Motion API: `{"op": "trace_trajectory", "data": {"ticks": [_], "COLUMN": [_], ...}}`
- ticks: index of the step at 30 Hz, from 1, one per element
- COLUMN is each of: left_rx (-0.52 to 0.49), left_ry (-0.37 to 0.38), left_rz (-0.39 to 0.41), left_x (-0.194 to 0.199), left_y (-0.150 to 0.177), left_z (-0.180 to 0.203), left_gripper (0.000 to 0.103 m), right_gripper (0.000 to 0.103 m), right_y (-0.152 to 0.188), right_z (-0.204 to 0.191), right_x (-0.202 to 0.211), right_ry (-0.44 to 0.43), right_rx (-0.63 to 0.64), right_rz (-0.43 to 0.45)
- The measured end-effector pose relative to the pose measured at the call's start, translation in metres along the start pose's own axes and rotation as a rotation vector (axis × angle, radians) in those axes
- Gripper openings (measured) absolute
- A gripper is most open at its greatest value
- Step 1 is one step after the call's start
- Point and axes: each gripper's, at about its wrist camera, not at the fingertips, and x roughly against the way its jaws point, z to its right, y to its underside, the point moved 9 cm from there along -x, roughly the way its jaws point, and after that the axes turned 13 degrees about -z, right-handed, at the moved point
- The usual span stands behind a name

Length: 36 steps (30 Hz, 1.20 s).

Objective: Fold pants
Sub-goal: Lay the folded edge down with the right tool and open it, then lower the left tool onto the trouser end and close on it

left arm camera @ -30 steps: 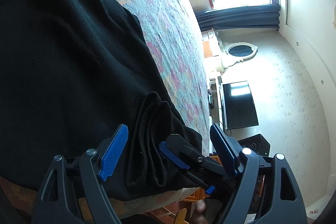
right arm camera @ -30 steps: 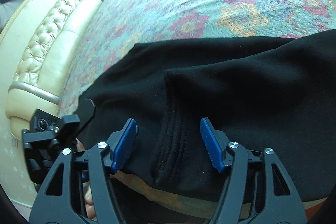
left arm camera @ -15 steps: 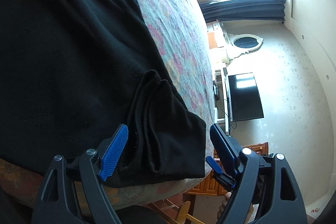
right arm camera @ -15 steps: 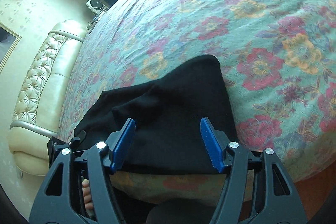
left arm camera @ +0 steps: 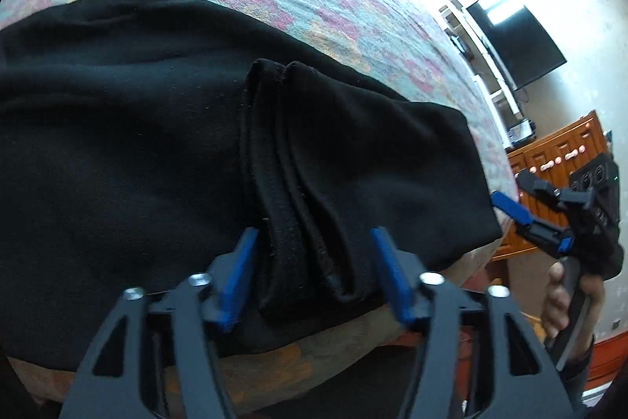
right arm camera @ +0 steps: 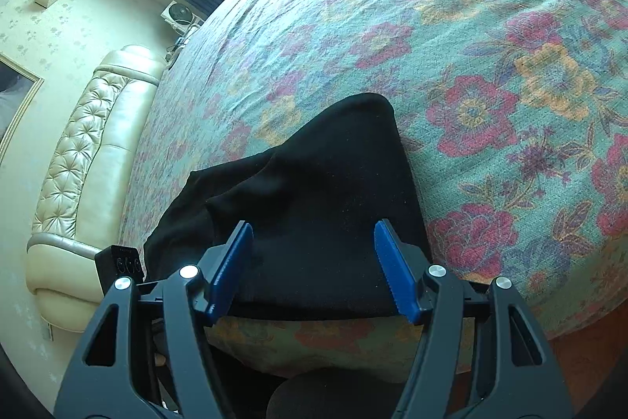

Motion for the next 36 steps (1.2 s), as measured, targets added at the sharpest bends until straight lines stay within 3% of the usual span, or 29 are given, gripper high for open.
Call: {"op": "trace_trajectory", "data": {"ticks": [1,5,8,11,19,21,22,24,25,27,30,34,36], "left_rx": [0.012,0.076,0.066,0.104,0.11,0.087,0.078,0.061,0.052,0.031,0.013,0.032,0.058], "left_ry": [0.041,0.131,0.111,0.123,0.166,0.145,0.132,0.115,0.1,0.042,-0.095,-0.195,-0.231], "left_rz": [-0.008,0.011,0.082,0.027,0.042,0.052,0.067,0.111,0.142,0.189,0.227,0.274,0.287], "left_x": [0.0,0.006,0.02,0.005,0.011,0.017,0.022,0.036,0.045,0.063,0.087,0.12,0.134], "left_y": [0.0,-0.004,-0.01,-0.003,-0.001,0.0,0.001,0.002,0.003,0.007,0.007,0.02,0.025], "left_z": [-0.003,-0.016,-0.019,-0.029,-0.032,-0.032,-0.032,-0.031,-0.033,-0.039,-0.049,-0.079,-0.096], "left_gripper": [0.027,0.021,0.02,0.021,0.03,0.035,0.042,0.061,0.076,0.079,0.083,0.083,0.083], "right_gripper": [0.064,0.064,0.064,0.065,0.067,0.072,0.072,0.072,0.072,0.072,0.072,0.072,0.072], "right_y": [-0.001,-0.005,-0.009,-0.01,-0.005,-0.002,-0.001,0.002,0.005,0.013,0.014,0.002,-0.001], "right_z": [0.002,0.008,0.009,0.015,0.006,0.004,0.006,0.02,0.028,0.044,0.044,0.026,0.01], "right_x": [0.001,0.007,0.011,0.008,-0.003,-0.007,-0.011,-0.019,-0.026,-0.038,-0.034,0.001,0.014], "right_ry": [0.001,-0.003,-0.003,0.005,-0.02,-0.004,0.009,0.069,0.086,0.108,0.119,0.257,0.215], "right_rx": [-0.003,-0.028,-0.029,-0.037,-0.011,0.013,0.017,-0.008,-0.025,-0.064,-0.068,0.019,0.043], "right_rz": [0.005,0.027,0.04,0.031,0.019,0.014,0.001,-0.033,-0.062,-0.115,-0.07,0.097,0.156]}}
